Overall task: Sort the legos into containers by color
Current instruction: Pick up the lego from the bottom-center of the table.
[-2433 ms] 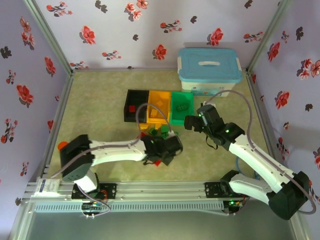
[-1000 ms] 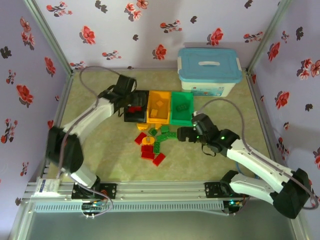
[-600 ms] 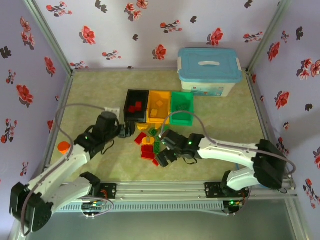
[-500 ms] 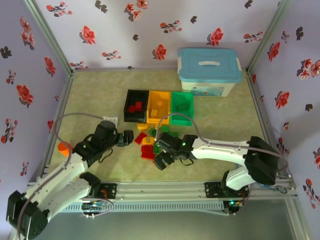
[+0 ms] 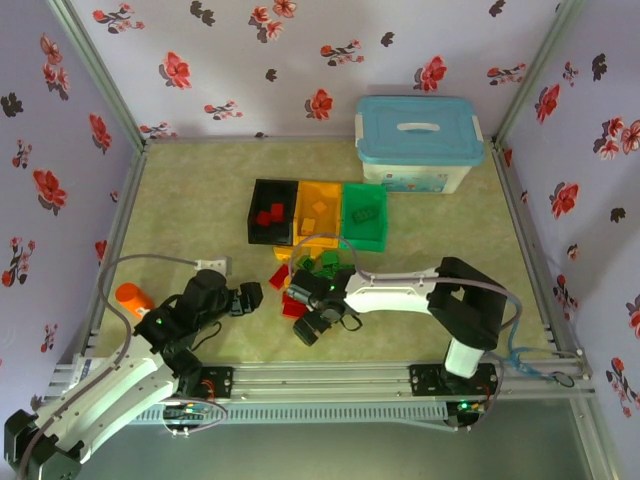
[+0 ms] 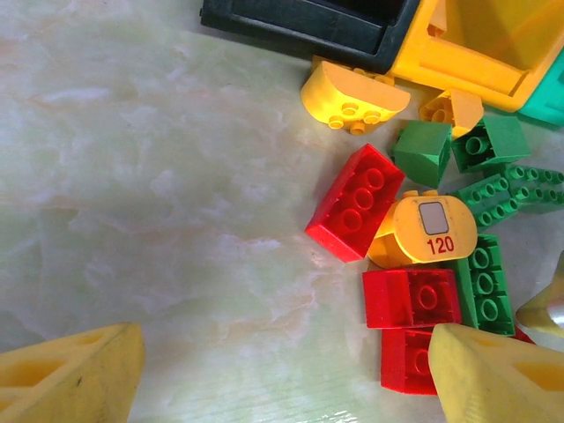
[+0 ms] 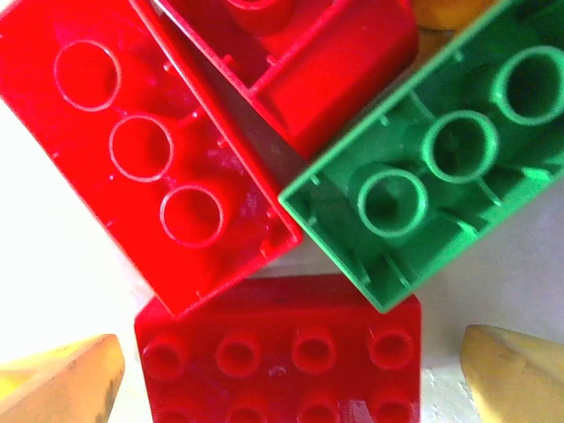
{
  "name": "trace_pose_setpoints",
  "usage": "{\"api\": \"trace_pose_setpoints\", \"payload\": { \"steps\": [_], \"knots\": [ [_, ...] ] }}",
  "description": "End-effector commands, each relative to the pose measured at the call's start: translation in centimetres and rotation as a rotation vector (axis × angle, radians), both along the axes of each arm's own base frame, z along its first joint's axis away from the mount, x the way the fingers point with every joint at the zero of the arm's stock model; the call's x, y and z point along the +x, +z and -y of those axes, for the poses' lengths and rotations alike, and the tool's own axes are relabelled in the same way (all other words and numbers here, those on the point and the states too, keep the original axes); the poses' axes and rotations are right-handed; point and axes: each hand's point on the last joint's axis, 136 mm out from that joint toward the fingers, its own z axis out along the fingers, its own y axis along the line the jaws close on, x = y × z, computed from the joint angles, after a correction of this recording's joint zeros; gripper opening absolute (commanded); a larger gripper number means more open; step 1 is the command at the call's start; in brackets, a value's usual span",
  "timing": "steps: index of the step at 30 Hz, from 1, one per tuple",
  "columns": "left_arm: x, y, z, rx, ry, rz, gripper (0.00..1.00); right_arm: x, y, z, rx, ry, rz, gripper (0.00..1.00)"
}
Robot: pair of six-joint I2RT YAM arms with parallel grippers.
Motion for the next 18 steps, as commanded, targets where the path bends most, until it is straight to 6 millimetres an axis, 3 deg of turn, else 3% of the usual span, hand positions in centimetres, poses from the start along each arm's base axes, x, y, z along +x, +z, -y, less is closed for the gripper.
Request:
{"api": "trace_pose_setpoints", "payload": {
  "steps": [1, 9, 12, 15, 18],
  "knots": [
    [0.0, -0.2, -0.4, 0.014, 0.022, -0.006, 0.83, 0.1, -0.1, -0.2, -0.052, 0.023, 0.036, 0.96],
    [-0.2, -0.5, -0.3, 0.016, 0.019, -0.006, 0.82, -0.1, -0.7, 0.3, -0.134, 0.033, 0.069, 0.69],
    [-0.4, -0.5, -0.4, 0.021, 0.019, -0.004, 0.81, 0.0, 0.0, 0.1, -0.144, 0.038, 0.088, 0.56],
    [-0.4, -0.3, -0.5, 0.022, 0.017, 0.005, 0.81, 0.4, 1.9, -0.7, -0.113, 0.047, 0.111, 0.52],
    [-0.5, 0.0, -0.6, 0.020, 0.015, 0.014, 0.81, 1.2, 6.4, -2.6, -0.006, 0.110, 0.183, 0.52]
  ]
}}
